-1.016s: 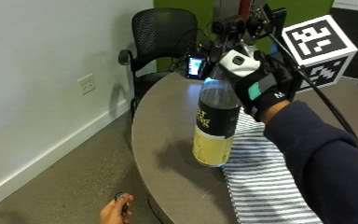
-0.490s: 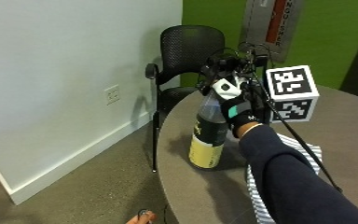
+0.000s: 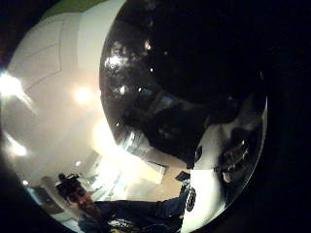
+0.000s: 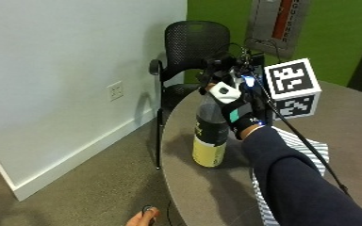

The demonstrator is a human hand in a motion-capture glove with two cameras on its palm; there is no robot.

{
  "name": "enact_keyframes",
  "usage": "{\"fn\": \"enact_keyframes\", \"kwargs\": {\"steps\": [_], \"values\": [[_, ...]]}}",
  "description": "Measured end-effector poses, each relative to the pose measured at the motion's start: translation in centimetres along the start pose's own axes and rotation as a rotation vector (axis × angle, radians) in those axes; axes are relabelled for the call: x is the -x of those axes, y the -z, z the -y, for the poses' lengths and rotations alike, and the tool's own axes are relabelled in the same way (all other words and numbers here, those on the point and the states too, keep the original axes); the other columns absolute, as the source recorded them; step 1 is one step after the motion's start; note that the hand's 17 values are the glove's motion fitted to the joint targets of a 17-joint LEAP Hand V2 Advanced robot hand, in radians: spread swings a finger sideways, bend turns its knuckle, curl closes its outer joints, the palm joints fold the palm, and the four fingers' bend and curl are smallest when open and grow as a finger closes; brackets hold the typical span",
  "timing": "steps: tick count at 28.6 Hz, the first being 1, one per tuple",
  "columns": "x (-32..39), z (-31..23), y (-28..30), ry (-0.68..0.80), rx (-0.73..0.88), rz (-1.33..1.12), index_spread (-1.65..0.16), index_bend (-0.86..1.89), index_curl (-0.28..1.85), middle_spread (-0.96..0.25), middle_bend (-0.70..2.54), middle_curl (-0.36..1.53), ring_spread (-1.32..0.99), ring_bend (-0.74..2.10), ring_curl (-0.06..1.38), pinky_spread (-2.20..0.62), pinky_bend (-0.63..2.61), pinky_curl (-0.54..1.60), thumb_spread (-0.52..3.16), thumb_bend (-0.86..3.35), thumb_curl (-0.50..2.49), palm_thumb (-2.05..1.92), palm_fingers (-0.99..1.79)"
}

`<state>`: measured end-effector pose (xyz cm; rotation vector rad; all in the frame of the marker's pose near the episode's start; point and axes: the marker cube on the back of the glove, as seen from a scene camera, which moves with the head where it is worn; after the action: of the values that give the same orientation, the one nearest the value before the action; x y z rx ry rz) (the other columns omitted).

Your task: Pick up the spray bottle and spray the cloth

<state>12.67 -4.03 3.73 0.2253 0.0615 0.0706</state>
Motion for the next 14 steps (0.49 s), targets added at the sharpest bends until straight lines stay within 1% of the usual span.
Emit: {"fn": "enact_keyframes", "kwargs": {"steps": [2,4,5,6,7,10,14], "values": [[-0.1,-0.2,0.2,-0.017,0.055,-0.034,-0.27,0.22,0.56,-0.16,0.55,0.47,-0.22,0.57,0.42,-0.32,0.45,0.38,0.93,-0.02,0.56,0.87,1.33],[-0.2,-0.5,0.4,-0.035,0.131,-0.076,-0.27,0.19,0.55,-0.16,0.51,0.46,-0.21,0.53,0.41,-0.29,0.44,0.38,0.91,-0.02,0.56,0.88,1.20],[-0.3,-0.8,0.6,-0.045,0.173,-0.097,-0.28,0.17,0.55,-0.17,0.49,0.46,-0.21,0.51,0.40,-0.22,0.38,0.37,0.90,-0.02,0.56,0.89,1.02],[-0.5,-1.1,0.8,-0.056,0.214,-0.120,-0.29,0.17,0.54,-0.17,0.48,0.46,-0.21,0.50,0.40,-0.20,0.36,0.37,0.90,-0.02,0.56,0.89,1.01],[-0.6,-1.5,1.0,-0.066,0.251,-0.145,-0.29,0.17,0.54,-0.16,0.46,0.45,-0.20,0.44,0.39,-0.14,0.31,0.36,0.91,-0.02,0.56,0.88,0.86],[-1.1,-2.6,1.8,-0.075,0.323,-0.224,-0.32,0.10,0.53,-0.13,0.37,0.43,-0.15,0.31,0.39,0.00,0.39,0.41,0.97,-0.04,0.54,0.83,0.44],[-1.2,-3.4,3.5,-0.070,0.385,-0.293,-0.35,0.09,0.46,-0.10,0.29,0.40,-0.11,0.23,0.34,0.10,0.45,0.39,0.98,-0.03,0.52,0.81,0.34]]}}
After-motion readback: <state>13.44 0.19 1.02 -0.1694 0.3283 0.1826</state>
